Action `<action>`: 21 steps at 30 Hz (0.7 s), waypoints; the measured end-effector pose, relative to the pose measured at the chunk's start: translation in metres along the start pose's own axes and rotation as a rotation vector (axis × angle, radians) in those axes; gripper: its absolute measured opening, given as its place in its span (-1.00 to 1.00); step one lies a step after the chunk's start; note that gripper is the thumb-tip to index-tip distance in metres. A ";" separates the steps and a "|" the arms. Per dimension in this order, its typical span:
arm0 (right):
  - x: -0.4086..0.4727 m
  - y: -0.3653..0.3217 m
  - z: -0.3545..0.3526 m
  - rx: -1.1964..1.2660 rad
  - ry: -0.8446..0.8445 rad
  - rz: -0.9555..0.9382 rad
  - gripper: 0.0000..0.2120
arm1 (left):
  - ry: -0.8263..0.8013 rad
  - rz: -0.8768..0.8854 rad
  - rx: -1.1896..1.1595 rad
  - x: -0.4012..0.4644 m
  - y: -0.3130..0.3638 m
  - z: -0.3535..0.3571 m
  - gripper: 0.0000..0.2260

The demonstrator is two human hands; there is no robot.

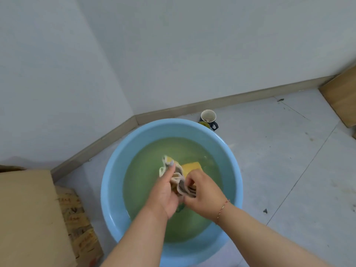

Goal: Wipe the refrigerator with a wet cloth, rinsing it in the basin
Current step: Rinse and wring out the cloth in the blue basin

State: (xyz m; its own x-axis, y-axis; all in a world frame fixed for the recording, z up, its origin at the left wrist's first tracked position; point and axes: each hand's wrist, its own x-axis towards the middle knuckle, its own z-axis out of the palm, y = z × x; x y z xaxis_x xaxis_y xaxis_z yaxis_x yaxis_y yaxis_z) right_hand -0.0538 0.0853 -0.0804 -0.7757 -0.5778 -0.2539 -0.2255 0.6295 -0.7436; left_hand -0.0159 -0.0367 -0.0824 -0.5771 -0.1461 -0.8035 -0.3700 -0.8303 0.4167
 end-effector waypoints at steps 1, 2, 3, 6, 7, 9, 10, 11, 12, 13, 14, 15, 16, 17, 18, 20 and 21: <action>0.004 0.002 0.007 0.076 -0.062 0.070 -0.75 | 0.057 0.008 0.023 0.008 0.000 -0.006 -0.76; 0.009 0.003 0.010 0.171 -0.076 0.158 -0.74 | 0.098 -0.005 0.058 0.014 0.000 -0.012 -0.75; 0.017 0.006 0.016 0.233 -0.062 0.233 -0.73 | 0.110 -0.016 0.088 0.022 0.001 -0.019 -0.73; 0.039 0.020 0.033 0.038 -0.132 0.258 -0.53 | 0.107 -0.022 0.247 0.040 -0.001 -0.035 -0.74; 0.046 0.023 0.040 -0.087 -0.210 0.229 -0.49 | 0.108 -0.004 0.339 0.047 -0.003 -0.041 -0.77; 0.059 0.031 0.052 -0.317 -0.332 0.196 -0.52 | 0.145 0.049 0.590 0.061 -0.009 -0.052 -0.80; 0.066 0.035 0.055 -0.412 -0.366 0.208 -0.57 | 0.195 0.083 0.742 0.069 -0.011 -0.059 -0.82; 0.073 0.039 0.057 -0.498 -0.384 0.227 -0.61 | 0.252 0.120 0.890 0.080 -0.013 -0.067 -0.85; 0.079 0.043 0.057 -0.563 -0.376 0.263 -0.63 | 0.313 0.143 1.005 0.088 -0.014 -0.075 -0.86; 0.083 0.046 0.055 -0.598 -0.336 0.312 -0.64 | 0.375 0.167 1.065 0.095 -0.014 -0.081 -0.84; 0.086 0.048 0.050 -0.605 -0.271 0.359 -0.62 | 0.418 0.164 1.056 0.099 -0.011 -0.085 -0.84; 0.089 0.049 0.046 -0.579 -0.197 0.404 -0.56 | 0.431 0.152 0.982 0.101 -0.008 -0.087 -0.84; 0.088 0.049 0.043 -0.535 -0.124 0.419 -0.50 | 0.415 0.127 0.876 0.099 -0.005 -0.086 -0.85; 0.088 0.047 0.042 -0.485 -0.102 0.426 -0.44 | 0.378 0.080 0.759 0.093 -0.004 -0.082 -0.86; 0.087 0.043 0.044 -0.431 -0.129 0.435 -0.37 | 0.309 0.012 0.655 0.085 -0.005 -0.074 -0.85; 0.080 0.032 0.054 -0.370 -0.235 0.458 -0.29 | 0.155 -0.106 0.497 0.072 -0.009 -0.064 -0.70; 0.075 0.025 0.057 -0.356 -0.264 0.448 -0.35 | 0.076 -0.157 0.417 0.065 -0.010 -0.059 -0.61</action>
State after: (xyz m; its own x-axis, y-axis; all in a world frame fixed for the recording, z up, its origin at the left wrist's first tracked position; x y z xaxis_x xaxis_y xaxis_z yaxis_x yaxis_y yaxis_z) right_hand -0.0842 0.0275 -0.1532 -0.6791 -0.2976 -0.6710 -0.1296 0.9484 -0.2894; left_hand -0.0066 -0.0696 -0.1644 -0.4416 -0.0877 -0.8929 -0.7194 -0.5602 0.4108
